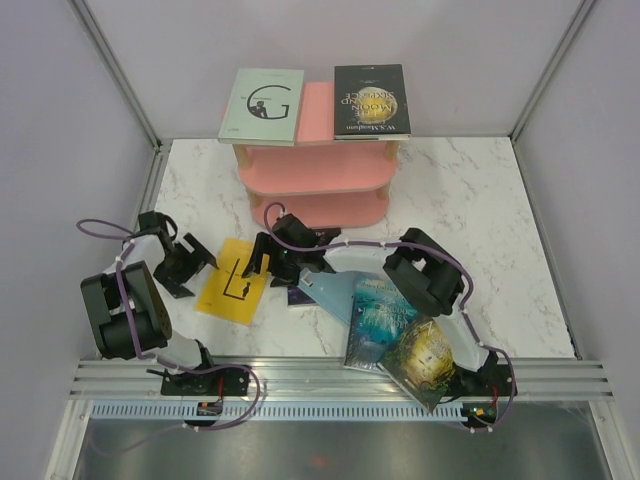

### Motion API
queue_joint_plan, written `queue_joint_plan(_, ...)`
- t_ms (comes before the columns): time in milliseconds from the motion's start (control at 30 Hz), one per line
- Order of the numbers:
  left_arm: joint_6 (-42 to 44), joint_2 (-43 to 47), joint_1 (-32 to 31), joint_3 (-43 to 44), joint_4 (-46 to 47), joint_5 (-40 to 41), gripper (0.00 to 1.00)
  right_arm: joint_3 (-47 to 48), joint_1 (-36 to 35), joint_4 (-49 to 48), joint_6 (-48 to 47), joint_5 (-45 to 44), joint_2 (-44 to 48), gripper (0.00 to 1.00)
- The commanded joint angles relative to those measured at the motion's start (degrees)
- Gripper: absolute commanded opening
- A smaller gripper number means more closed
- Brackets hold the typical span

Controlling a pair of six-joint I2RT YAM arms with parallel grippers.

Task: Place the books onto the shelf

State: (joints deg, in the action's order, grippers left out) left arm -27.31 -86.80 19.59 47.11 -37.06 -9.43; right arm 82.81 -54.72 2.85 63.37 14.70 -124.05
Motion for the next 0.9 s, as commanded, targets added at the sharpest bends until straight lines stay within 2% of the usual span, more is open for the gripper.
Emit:
queue_joint_plan(0,-2.12,-1.53,-0.26,-2.72,4.53,-5.40,1.00,0.51,-0.47,14.90,-2.29,-7.23,-8.48,0.97)
queue_joint_plan(67,-3.01,-1.70,-0.87,-3.69,5.59,-7.69,1.00,2.26,-1.09,16.48,-2.38,-7.76,-10.77,0.97)
queue_joint_plan(233,-4.94,-2.23,-2.54,-10.01,13.49,-21.40,1.00,5.26,-2.23,14.91,-0.89,-5.30,-15.16,0.97)
queue_joint_plan(400,-9.68,-1.97,-3.16,-15.29,22.54,-33.43,1.00,4.03,-2.50,12.71,0.08,-4.50,-14.56,0.97)
queue_joint_plan(667,-12.77,4.18,-2.98,-18.20,26.34,-38.12,0.99,2.46,-2.32,12.44,0.17,-4.94,-12.71,0.95)
queue_joint_plan(733,-13.12,5.85,-3.07,-18.11,25.99,-38.29,0.98,1.40,-2.23,12.27,0.00,-4.94,-11.23,0.90)
queue_joint_plan(800,-13.56,6.73,-3.07,-17.93,25.55,-38.38,0.98,-0.88,-1.97,11.65,-0.18,-5.03,-9.73,0.79)
queue_joint_plan(833,-13.56,7.08,-3.07,-18.02,25.37,-38.47,0.98,-1.76,-1.88,10.95,-0.18,-5.29,-7.89,0.67)
queue_joint_plan(867,-13.73,7.87,-3.07,-18.11,25.19,-38.47,0.98,-3.51,-1.80,10.60,-0.62,-5.56,-6.83,0.59)
